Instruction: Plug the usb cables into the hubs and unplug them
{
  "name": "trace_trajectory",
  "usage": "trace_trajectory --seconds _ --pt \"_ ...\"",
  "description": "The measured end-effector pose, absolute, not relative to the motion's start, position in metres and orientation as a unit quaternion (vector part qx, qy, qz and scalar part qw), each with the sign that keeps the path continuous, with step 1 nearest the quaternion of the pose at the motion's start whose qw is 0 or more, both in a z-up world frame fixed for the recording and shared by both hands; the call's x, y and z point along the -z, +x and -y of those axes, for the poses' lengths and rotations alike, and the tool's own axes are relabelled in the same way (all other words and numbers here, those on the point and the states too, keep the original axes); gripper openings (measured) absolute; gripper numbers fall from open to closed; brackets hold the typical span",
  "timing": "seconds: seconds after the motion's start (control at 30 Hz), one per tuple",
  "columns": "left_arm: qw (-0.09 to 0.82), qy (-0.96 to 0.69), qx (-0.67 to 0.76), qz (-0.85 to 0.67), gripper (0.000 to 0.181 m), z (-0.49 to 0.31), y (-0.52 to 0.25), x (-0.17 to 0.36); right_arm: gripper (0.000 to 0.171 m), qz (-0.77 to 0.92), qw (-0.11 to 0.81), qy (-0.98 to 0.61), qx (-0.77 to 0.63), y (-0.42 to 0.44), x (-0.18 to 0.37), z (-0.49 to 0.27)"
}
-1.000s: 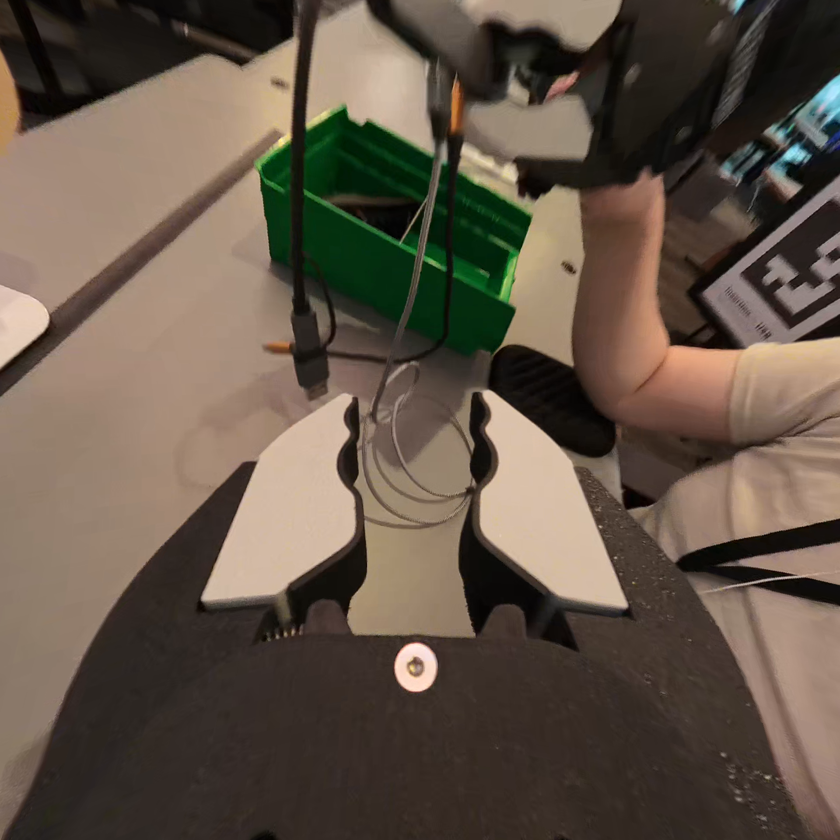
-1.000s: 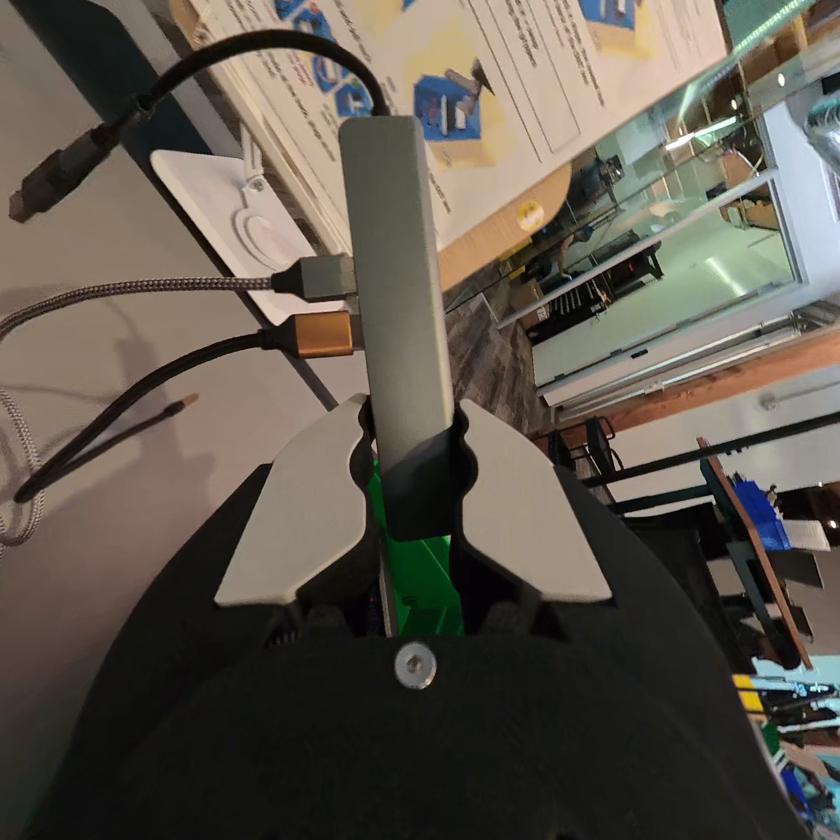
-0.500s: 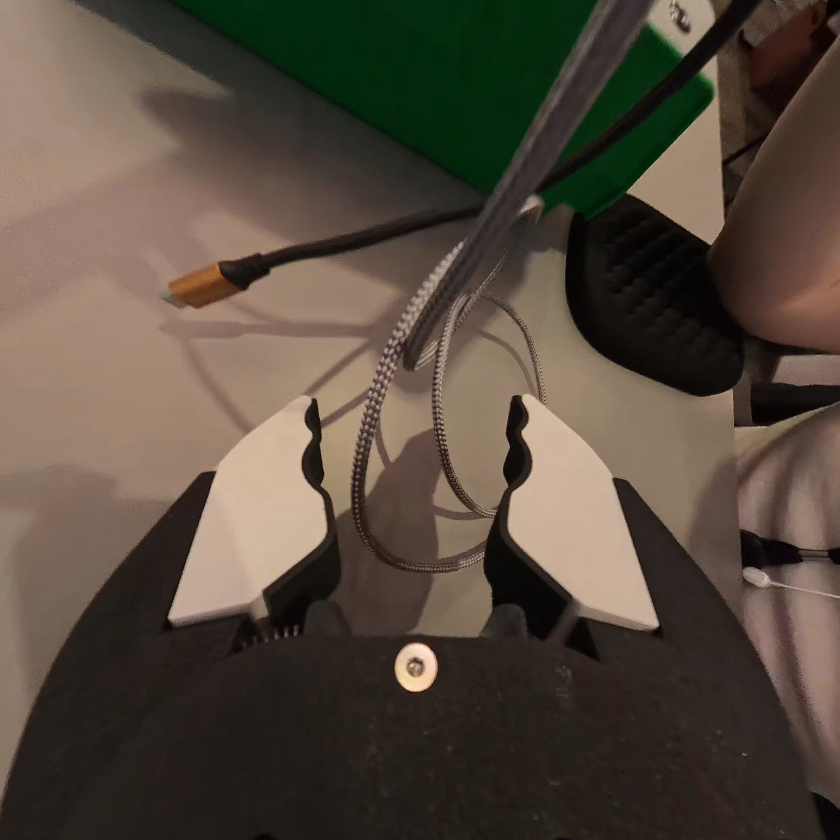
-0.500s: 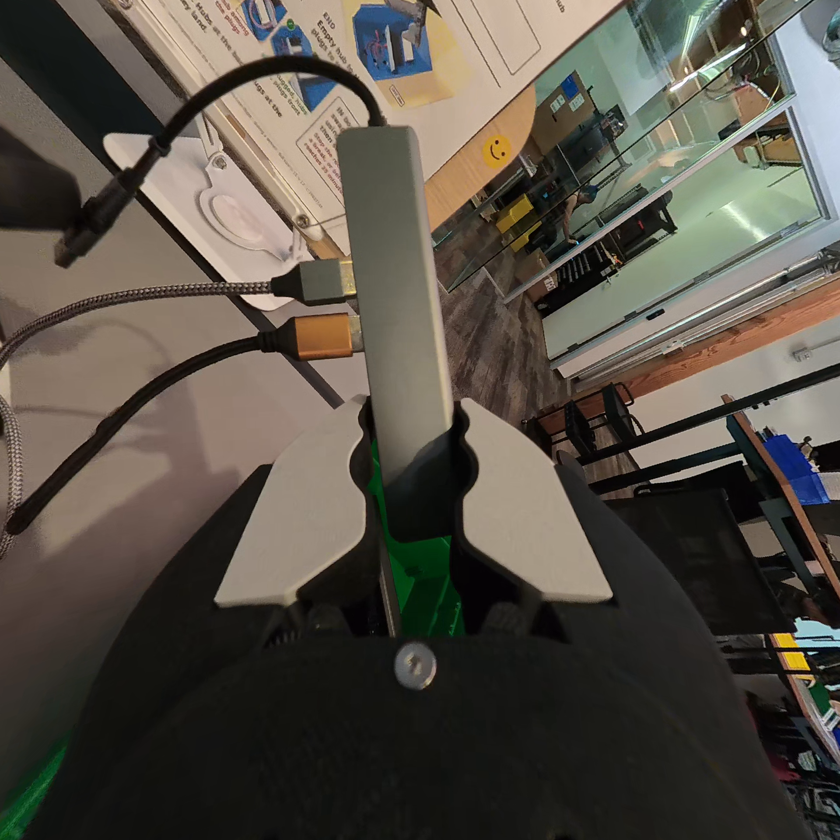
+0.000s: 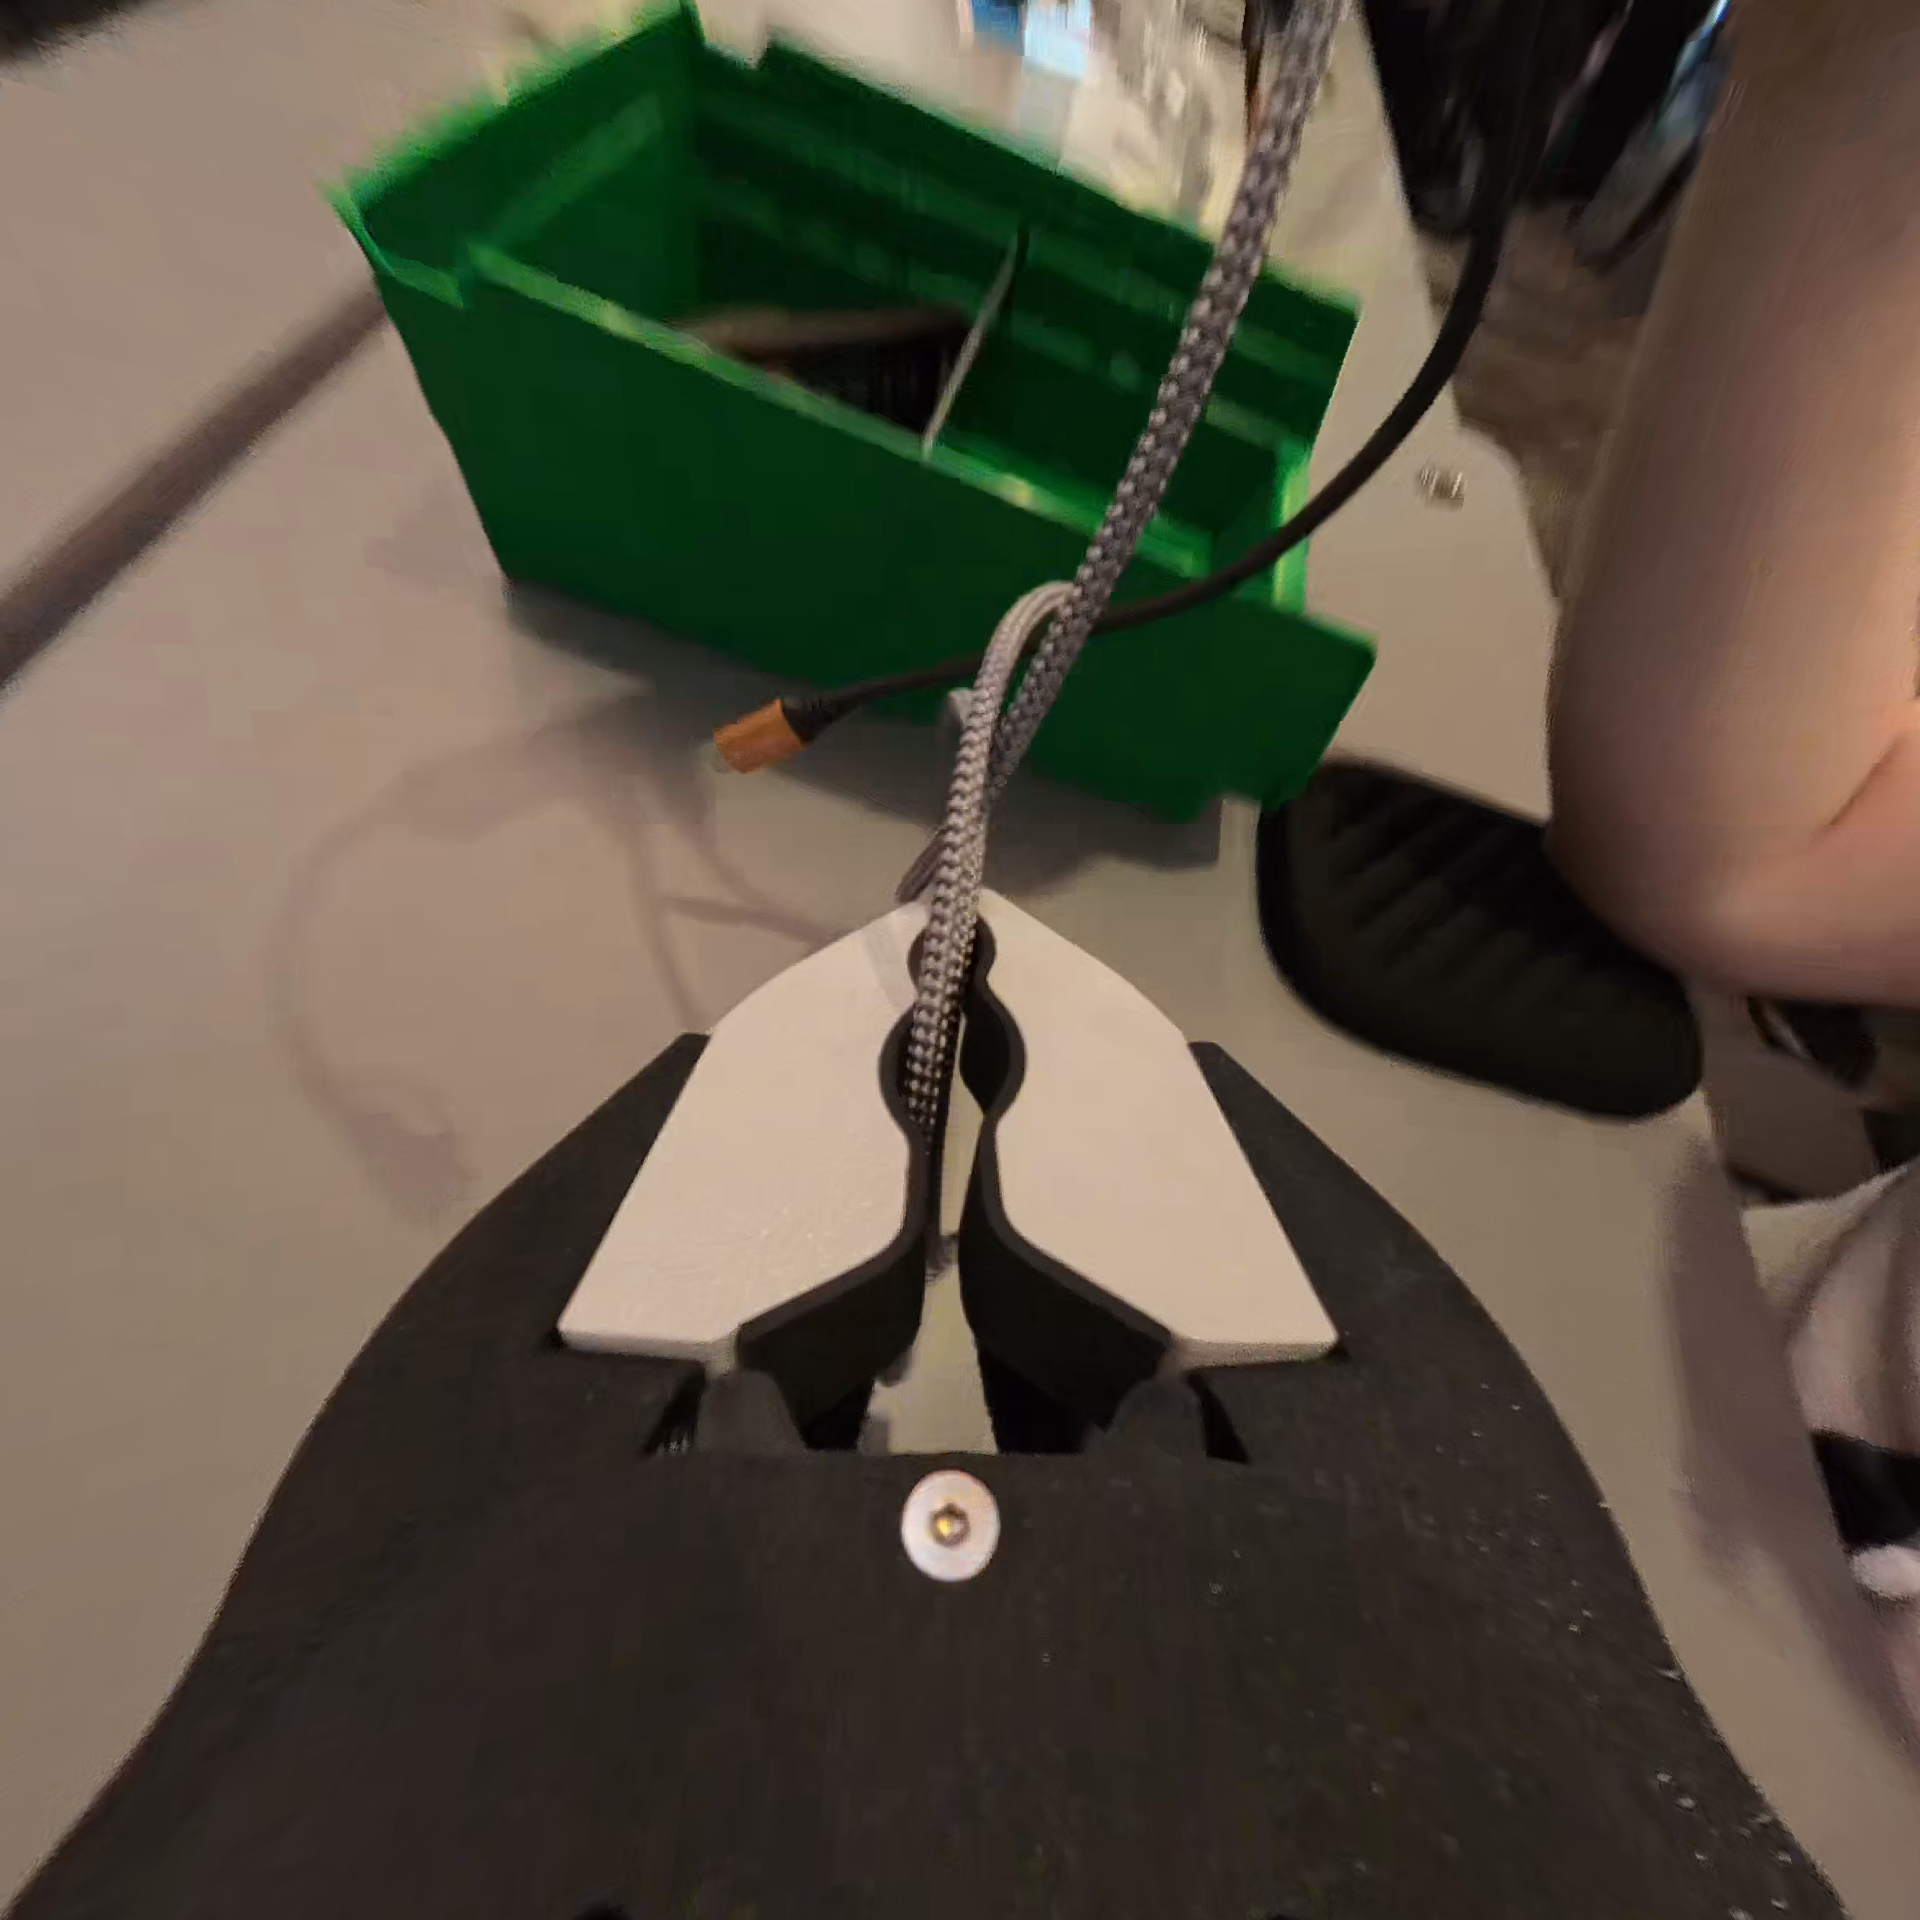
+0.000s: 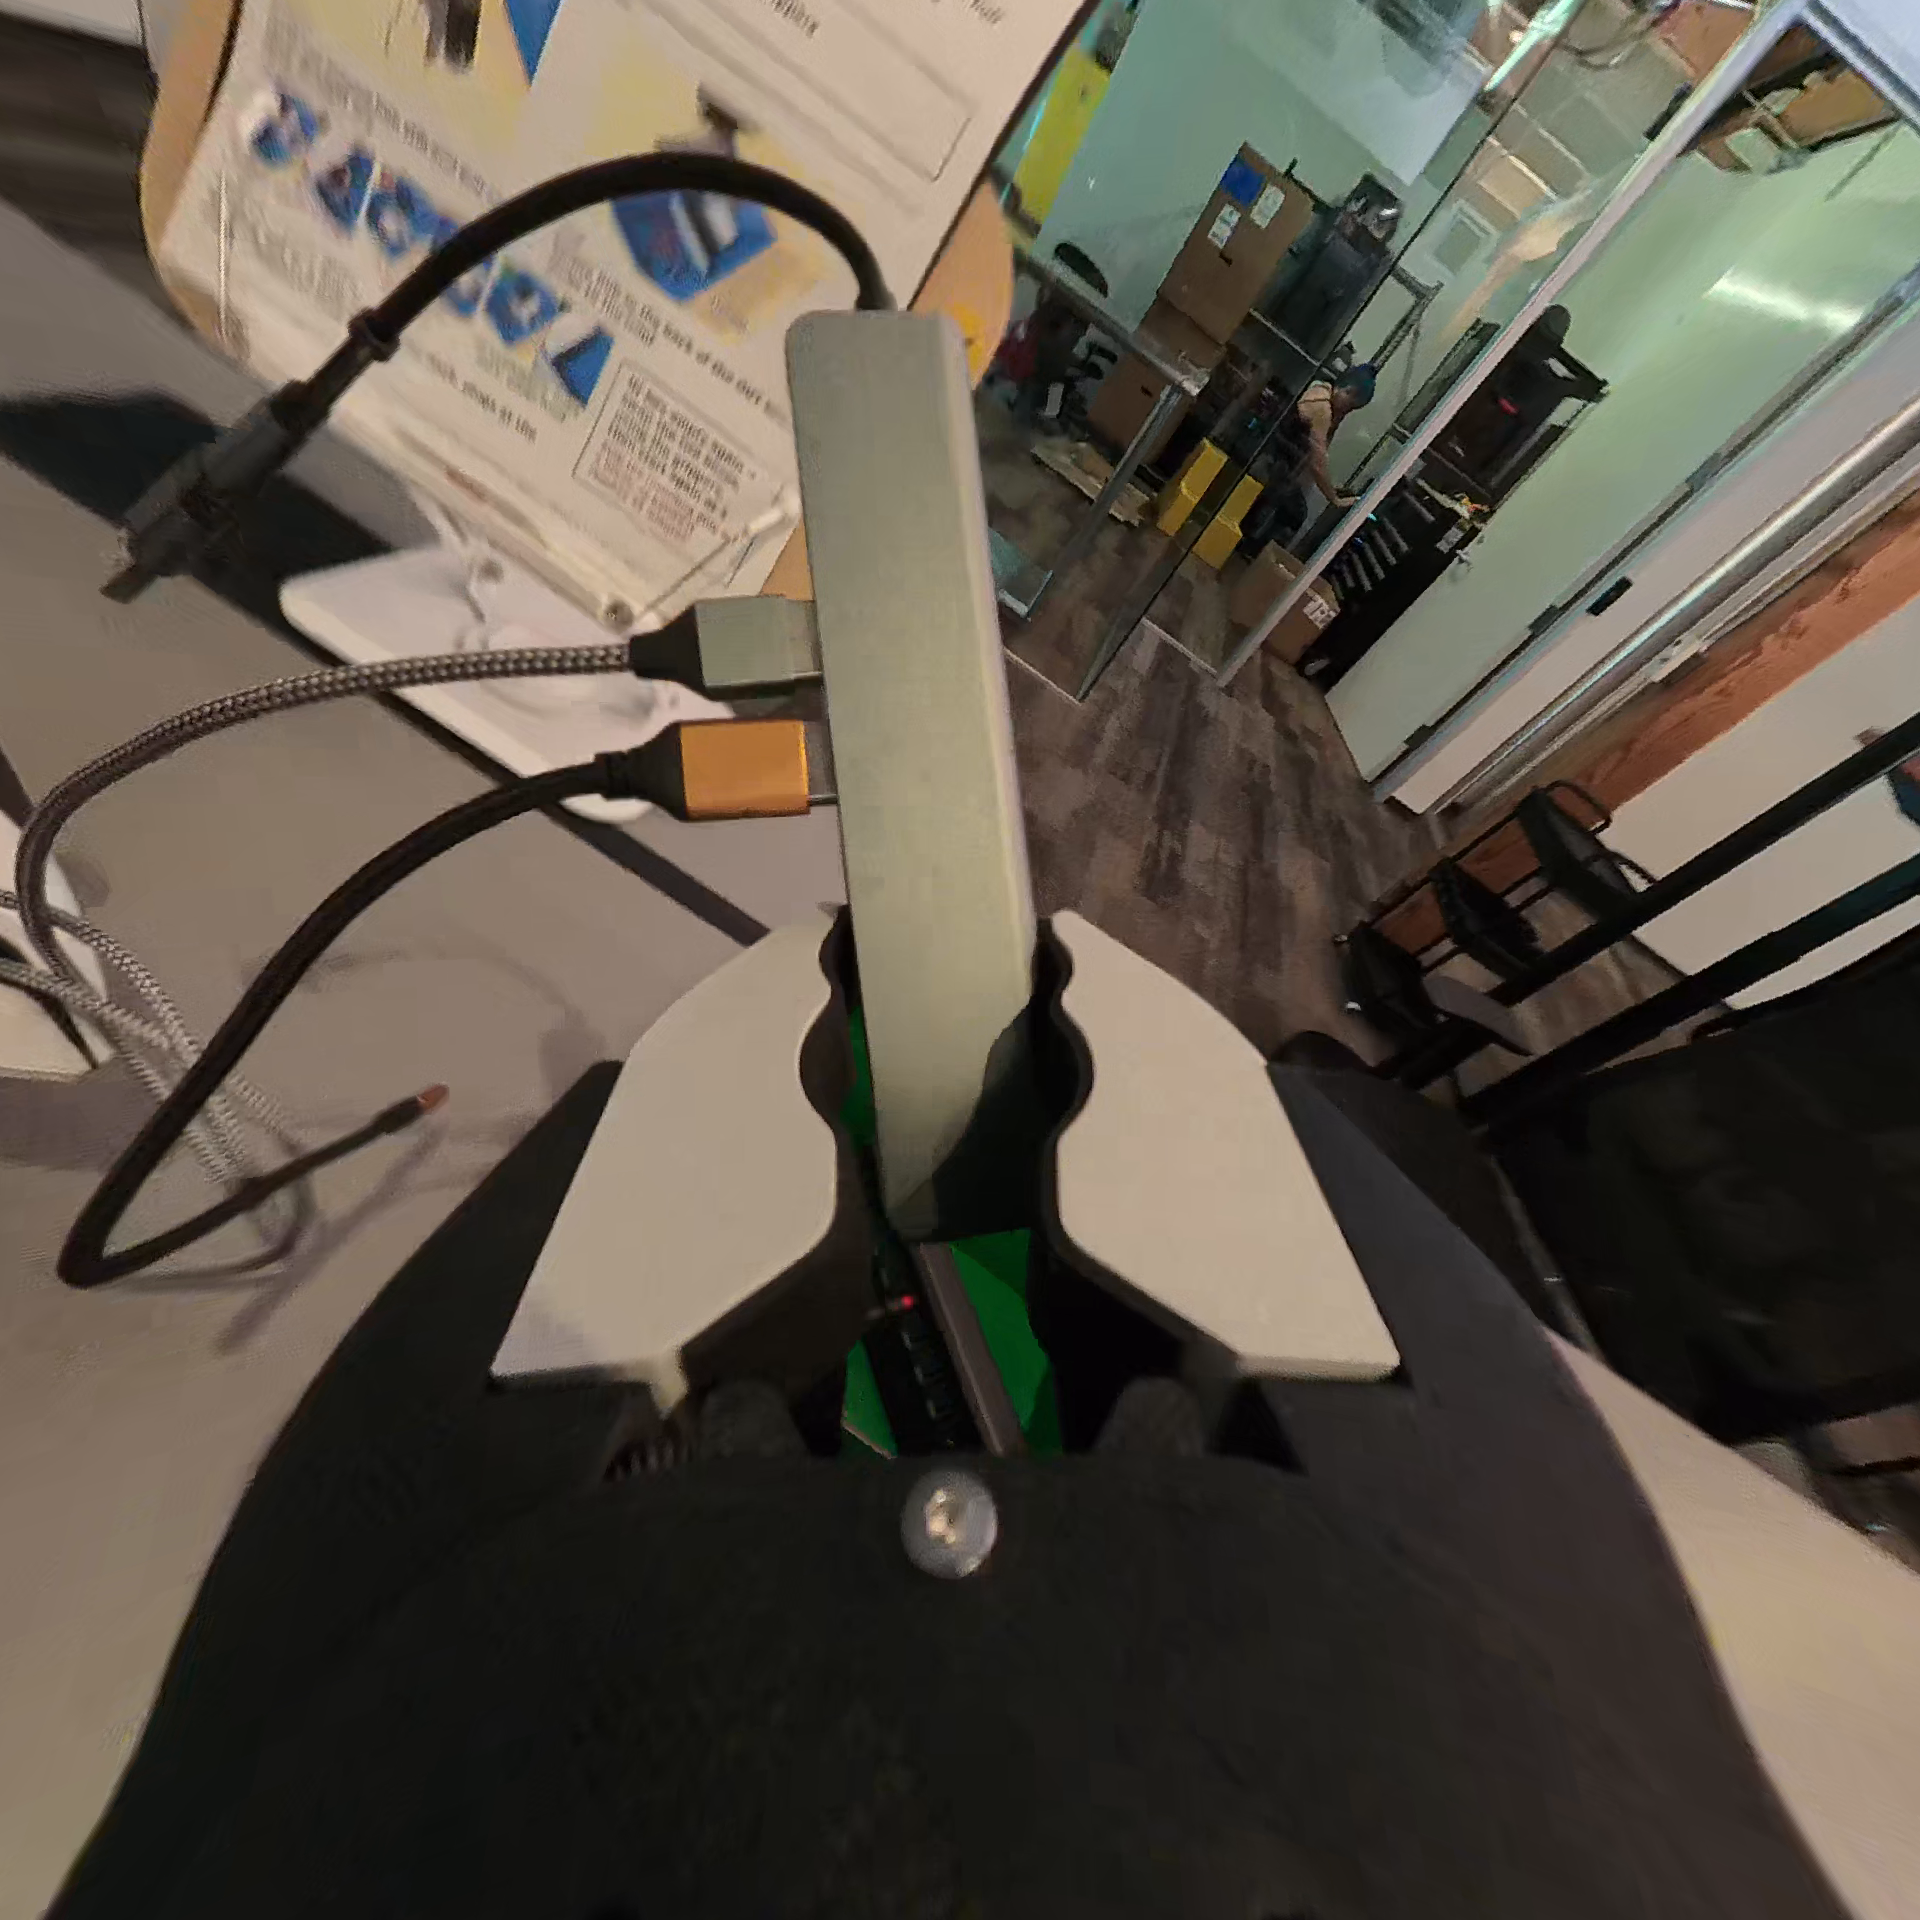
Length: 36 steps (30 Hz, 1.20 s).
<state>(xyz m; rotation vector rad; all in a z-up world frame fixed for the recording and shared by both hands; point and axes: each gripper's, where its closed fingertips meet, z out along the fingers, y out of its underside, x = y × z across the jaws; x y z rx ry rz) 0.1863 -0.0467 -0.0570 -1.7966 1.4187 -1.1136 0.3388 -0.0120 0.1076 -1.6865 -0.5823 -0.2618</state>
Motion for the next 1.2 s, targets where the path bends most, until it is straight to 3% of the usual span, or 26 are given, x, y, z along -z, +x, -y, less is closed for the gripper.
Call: trace_trajectory --seconds 0.27,0.47,0.6,0.73,0.93,0.97,1.0,1.07,1.2 --pt "0.41 -0.623 0.409 -0.526 0.0 0.009 0.213 -0.064 0.032 0.087 0.715 -0.692 0.048 0.399 -0.143 0.022" --pt "0.397 -0.57 0.457 -0.556 0.0 0.002 0.29 -0.155 0.032 -0.013 0.725 -0.684 0.084 0.476 -0.136 0.039" --pt "0.373 -0.576 0.465 -0.56 0.0 -0.007 0.357 -0.133 0.032 -0.053 0.693 -0.704 0.148 0.526 -0.112 0.048" --pt "0.31 -0.604 0.469 -0.566 0.0 -0.008 0.408 -0.063 0.032 -0.058 0.664 -0.722 0.186 0.55 -0.085 0.042" --pt "0.284 -0.659 0.371 -0.59 0.0 -0.031 0.412 0.029 0.033 0.027 0.627 -0.753 0.199 0.533 -0.051 0.011" --pt "0.285 -0.663 0.358 -0.593 0.004 -0.034 0.407 0.037 0.033 0.044 0.625 -0.752 0.203 0.529 -0.048 0.005" --pt "0.283 -0.665 0.355 -0.593 0.021 -0.036 0.404 0.041 0.033 0.061 0.622 -0.753 0.207 0.525 -0.044 0.0" --pt "0.267 -0.665 0.37 -0.591 0.038 -0.032 0.394 0.043 0.032 0.104 0.604 -0.765 0.198 0.512 -0.03 -0.009" --pt "0.282 -0.663 0.395 -0.57 0.05 -0.028 0.366 0.033 0.032 0.129 0.567 -0.796 0.168 0.503 -0.002 -0.02"
